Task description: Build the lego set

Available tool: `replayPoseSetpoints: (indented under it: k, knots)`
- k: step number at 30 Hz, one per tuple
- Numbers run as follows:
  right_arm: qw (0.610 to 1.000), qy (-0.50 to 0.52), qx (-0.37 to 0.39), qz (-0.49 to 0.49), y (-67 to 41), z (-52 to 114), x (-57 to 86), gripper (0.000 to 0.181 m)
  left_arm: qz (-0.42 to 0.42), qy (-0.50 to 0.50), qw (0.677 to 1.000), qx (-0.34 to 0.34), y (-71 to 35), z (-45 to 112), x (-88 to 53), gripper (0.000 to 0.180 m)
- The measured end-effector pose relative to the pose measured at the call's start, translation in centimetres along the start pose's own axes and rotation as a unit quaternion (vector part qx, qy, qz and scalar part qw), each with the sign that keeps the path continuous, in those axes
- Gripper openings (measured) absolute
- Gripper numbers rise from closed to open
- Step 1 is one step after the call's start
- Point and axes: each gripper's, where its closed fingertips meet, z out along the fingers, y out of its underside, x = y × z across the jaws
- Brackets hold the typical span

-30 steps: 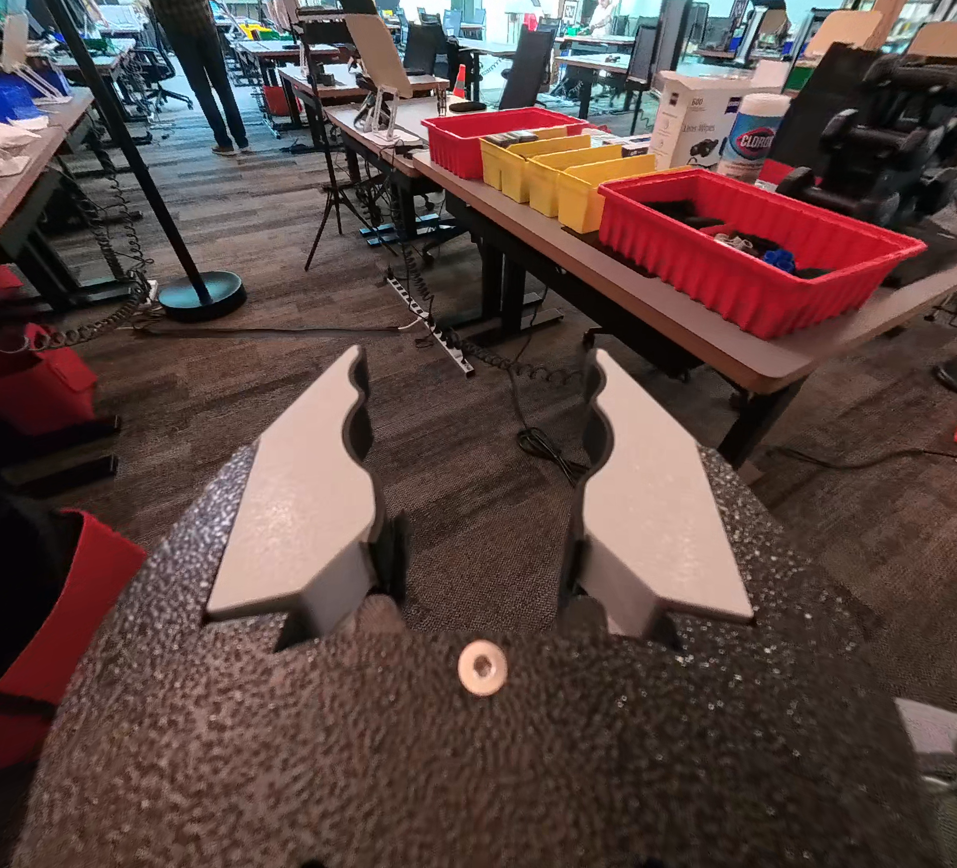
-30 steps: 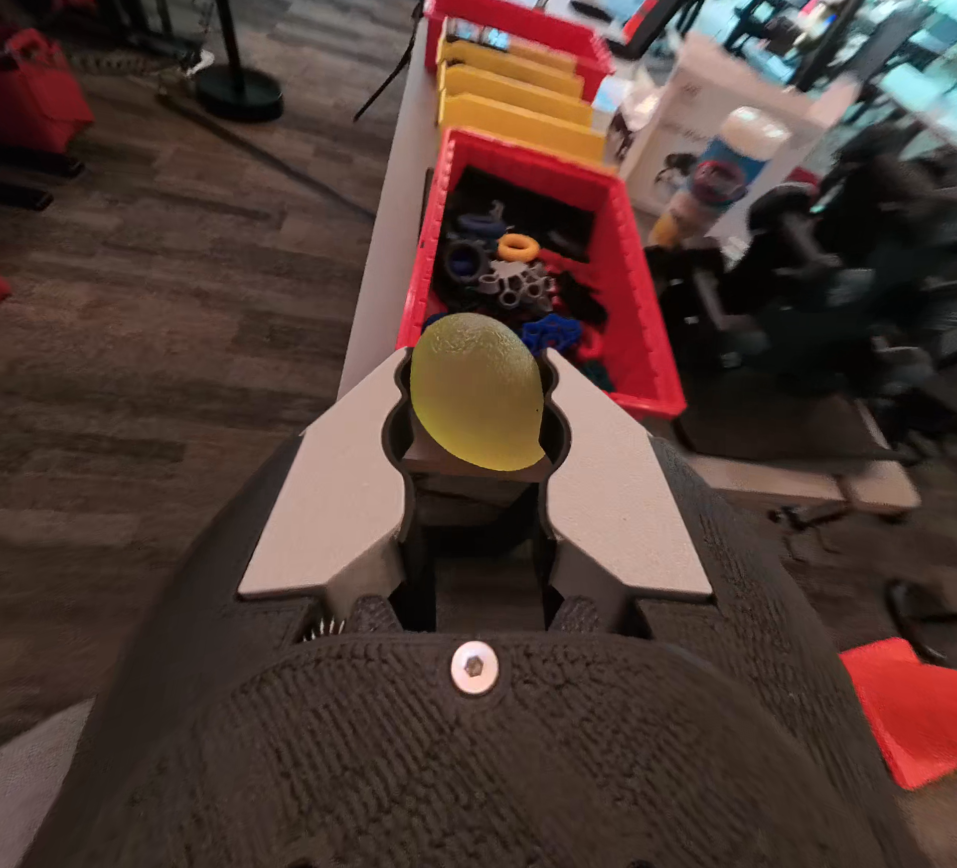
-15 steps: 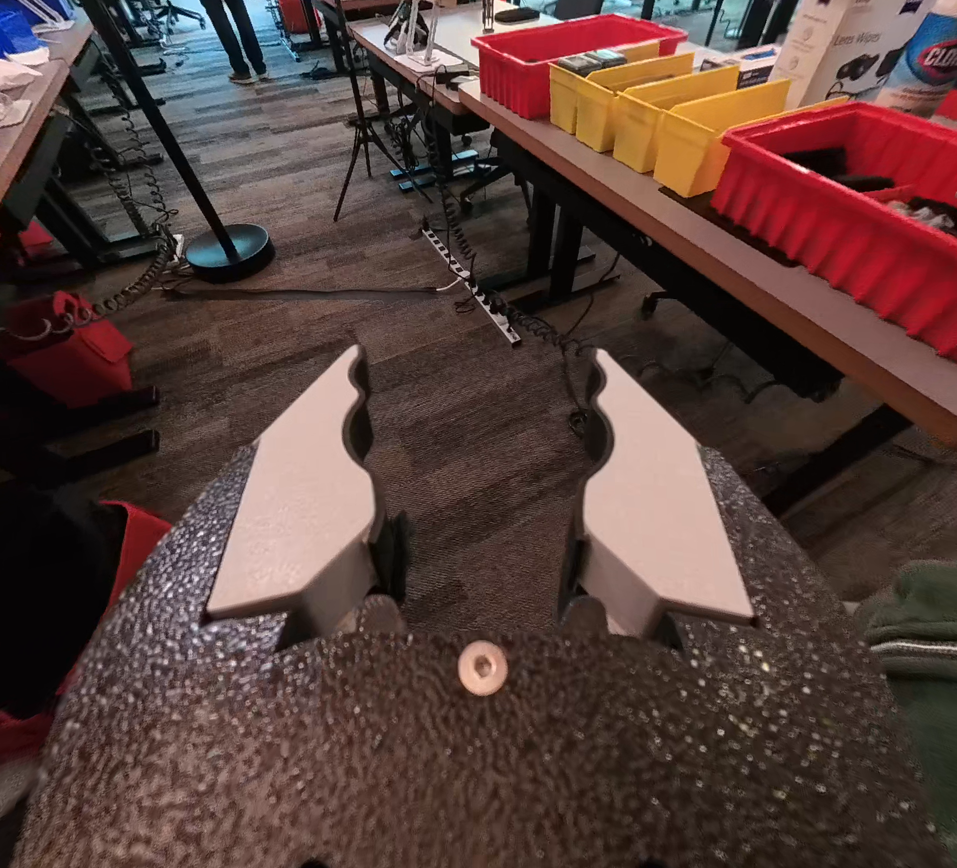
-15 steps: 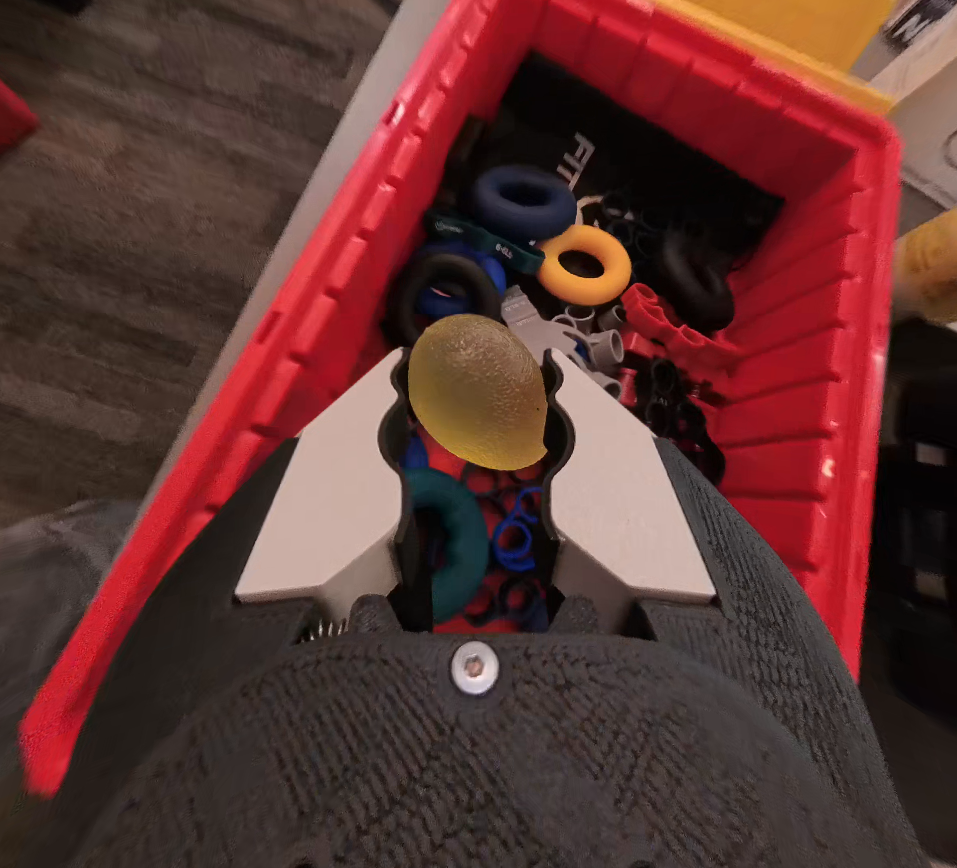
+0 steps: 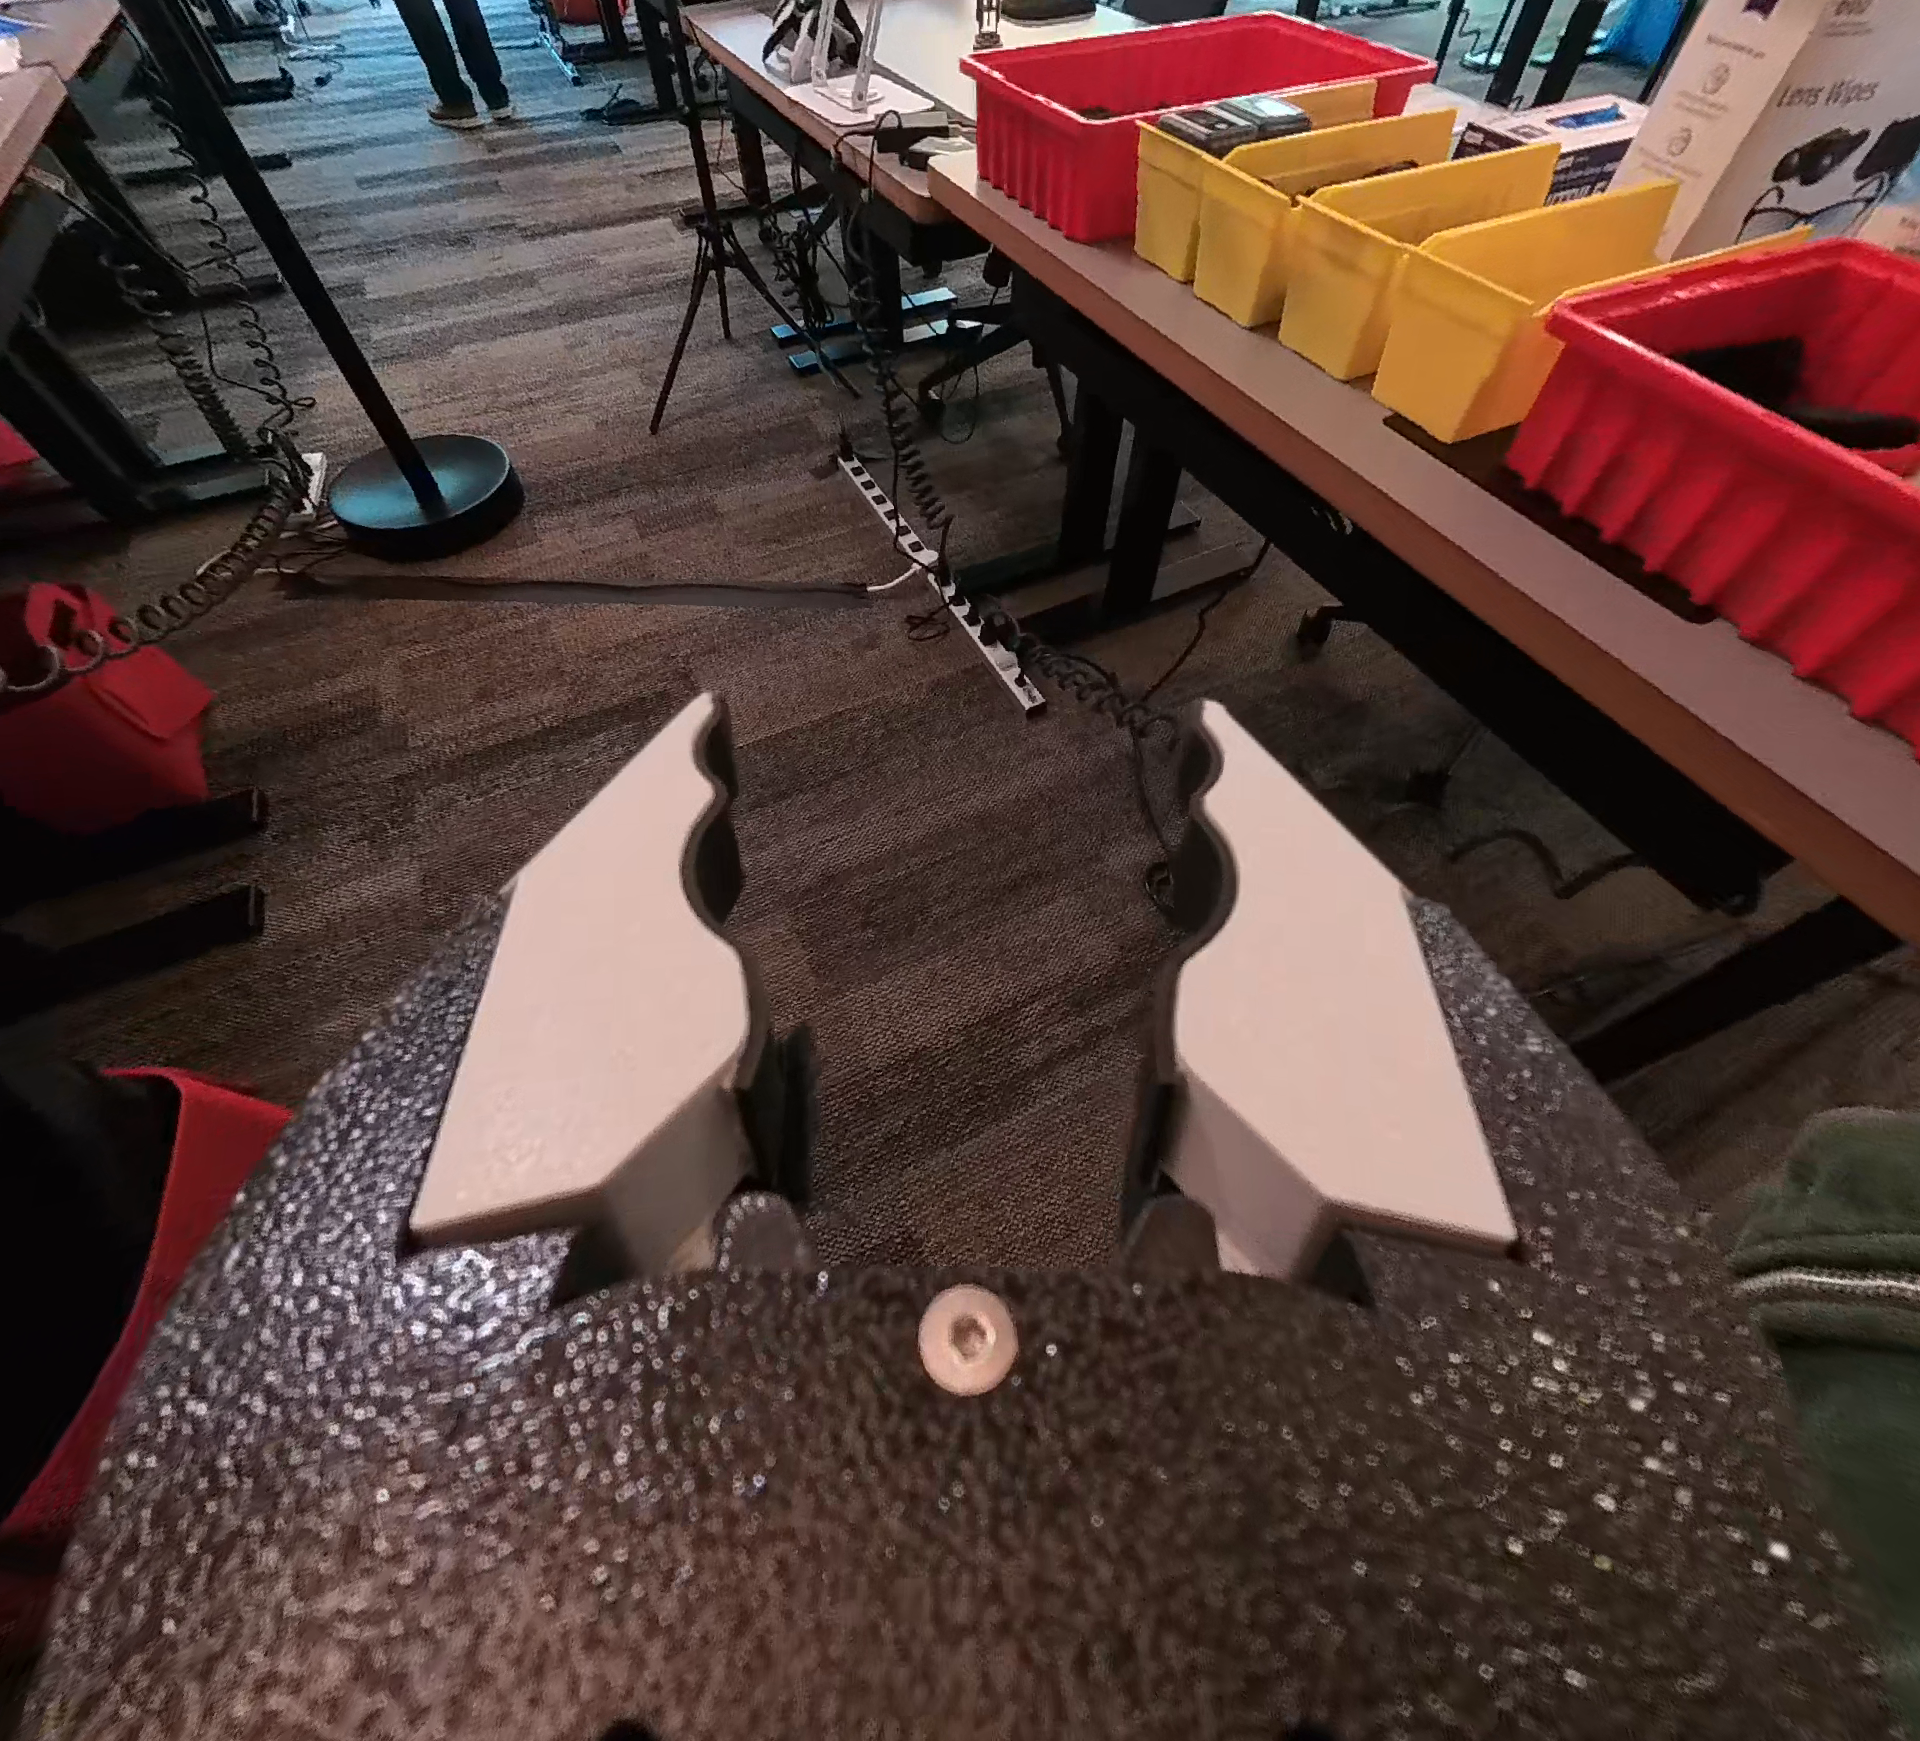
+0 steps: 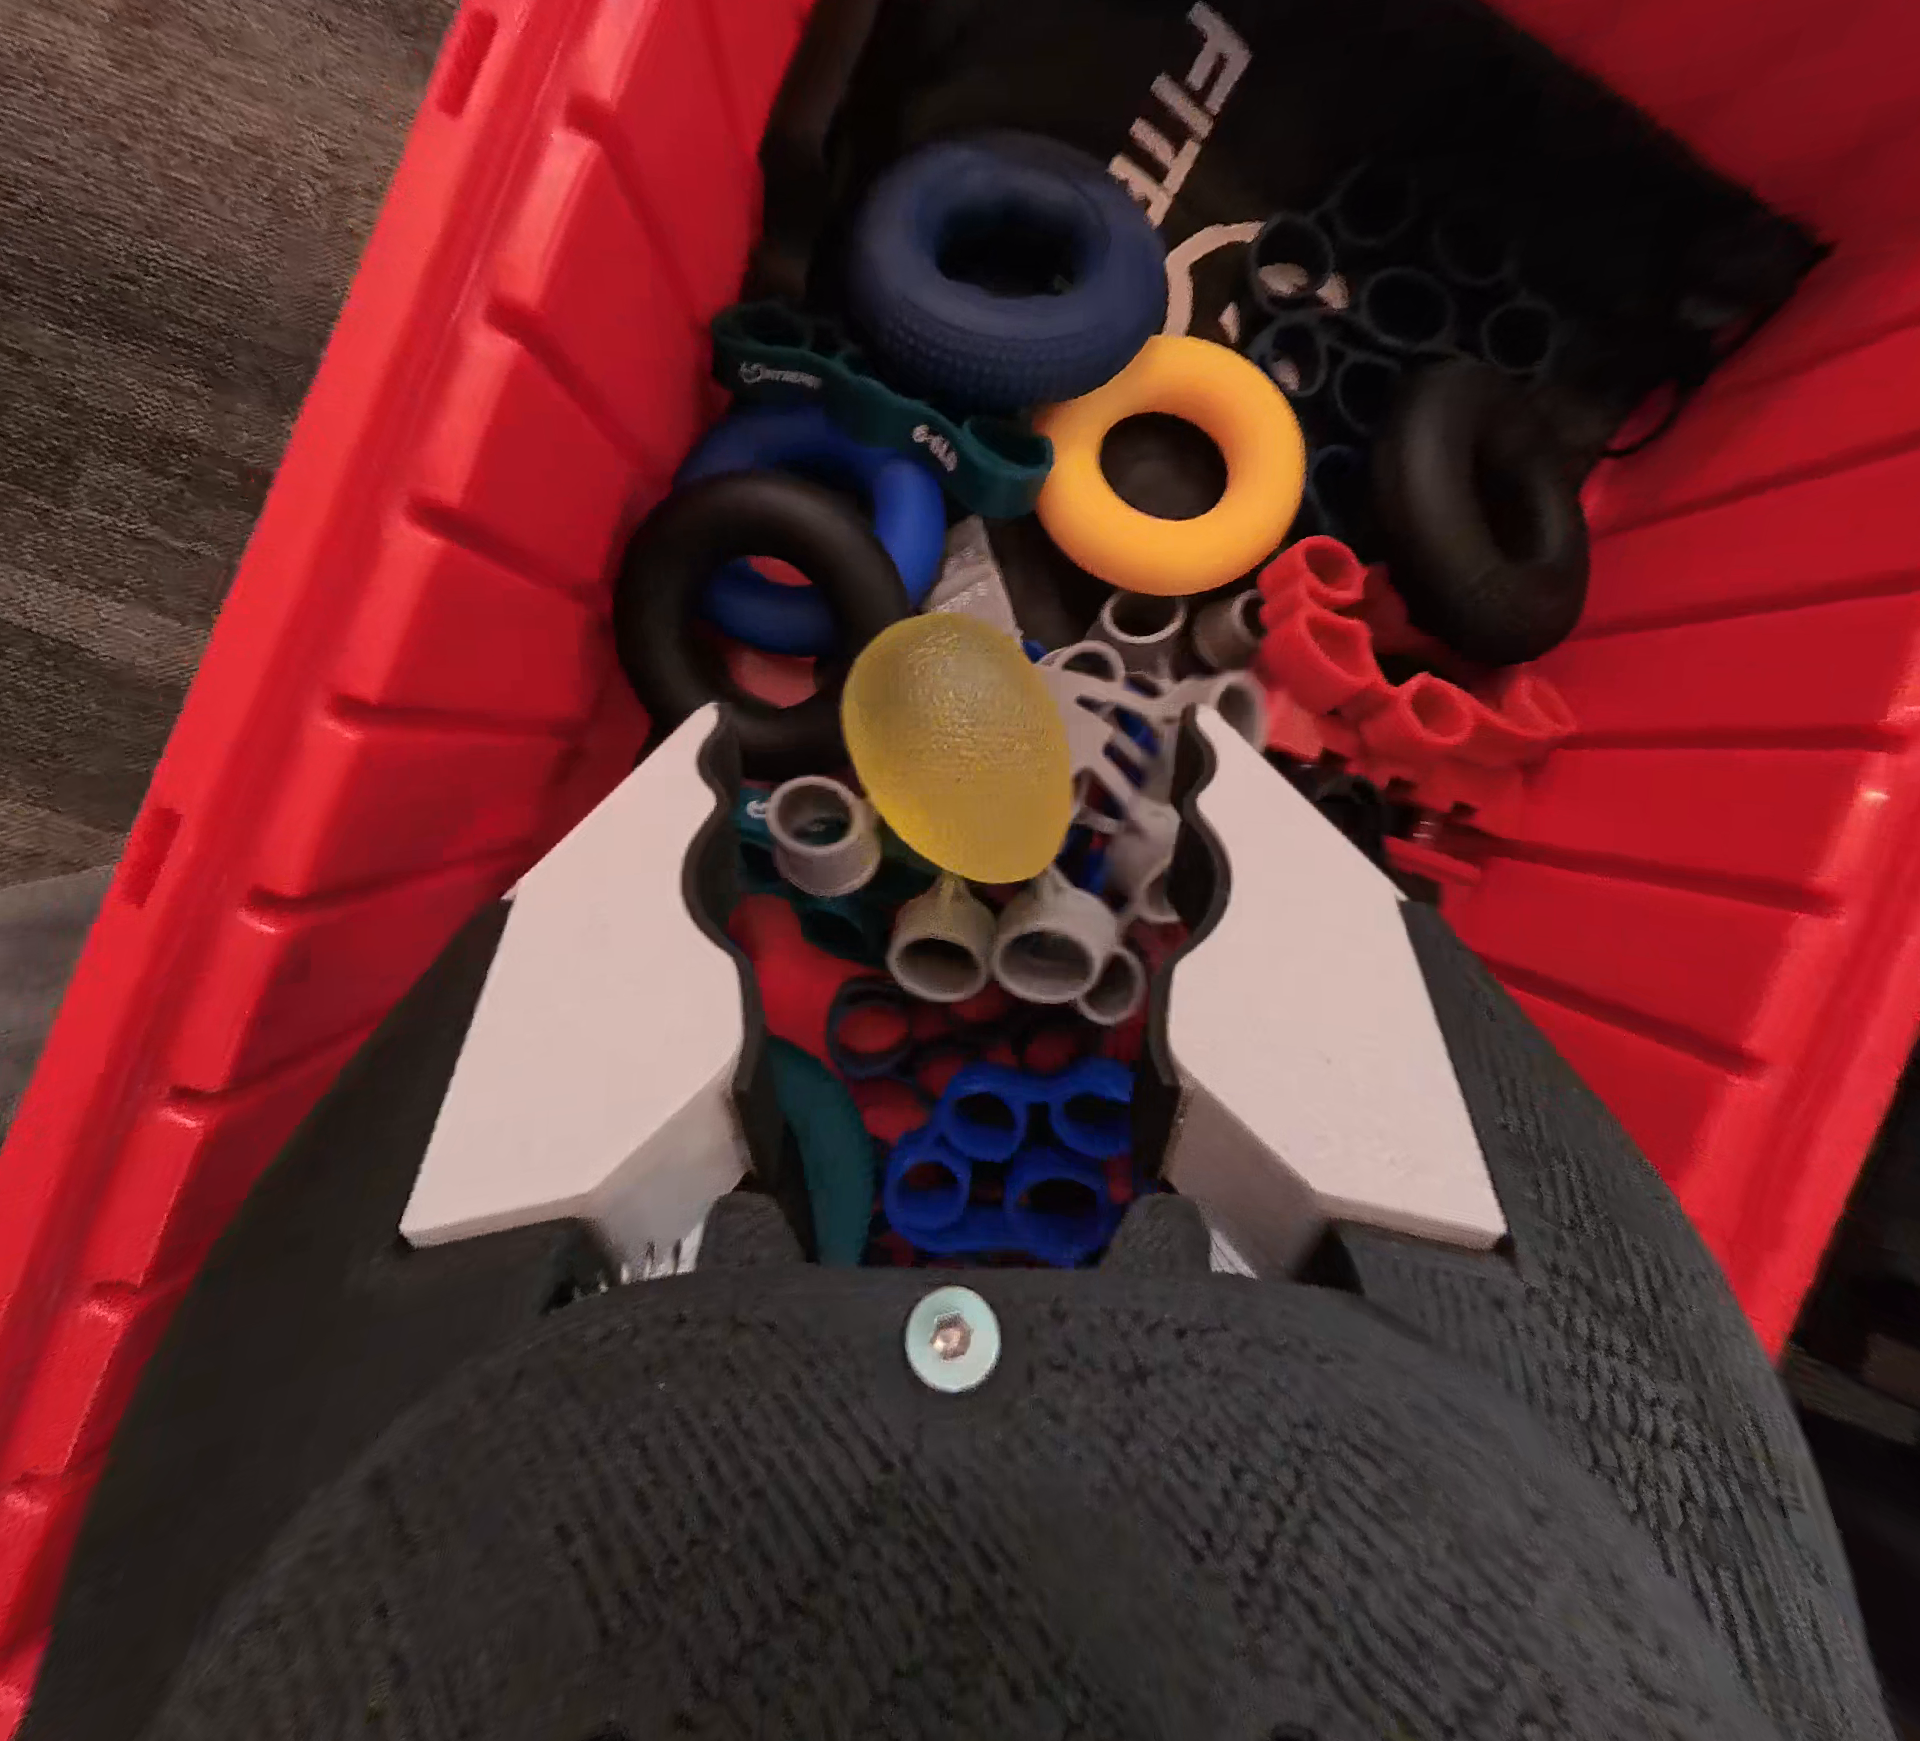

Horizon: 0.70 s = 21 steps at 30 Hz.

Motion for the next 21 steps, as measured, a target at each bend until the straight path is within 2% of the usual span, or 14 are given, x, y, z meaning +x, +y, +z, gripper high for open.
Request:
replayPoseSetpoints:
  k: [1, 7, 12, 17, 21]
  knots:
    - [1.0, 0.014, 0.006, -0.004, -0.6, -0.5, 0.6, 0.085, -0.001, 0.0, 1.0, -0.001, 0.0, 0.2, 0.0, 0.084]
    - [0.991, 0.081, 0.105, -0.032, -8.2, -6.4, 2.0, 0.091, -0.005, -0.004, 1.0, -0.001, -0.1, 0.5, 0.3, 0.085]
    - [0.96, 0.072, 0.249, -0.102, -19.7, -12.4, -2.9, 0.094, 0.0, -0.015, 1.0, -0.002, -0.2, -0.3, 0.9, 0.086]
    - [0.894, -0.042, 0.395, -0.206, -30.3, -17.1, -16.7, 0.094, -0.006, -0.053, 0.998, 0.014, -0.8, -3.3, 0.8, 0.088]
    - [0.807, -0.192, 0.47, -0.302, -33.8, -20.1, -33.5, 0.089, -0.014, -0.129, 0.991, 0.033, -0.7, -9.9, -0.2, 0.088]
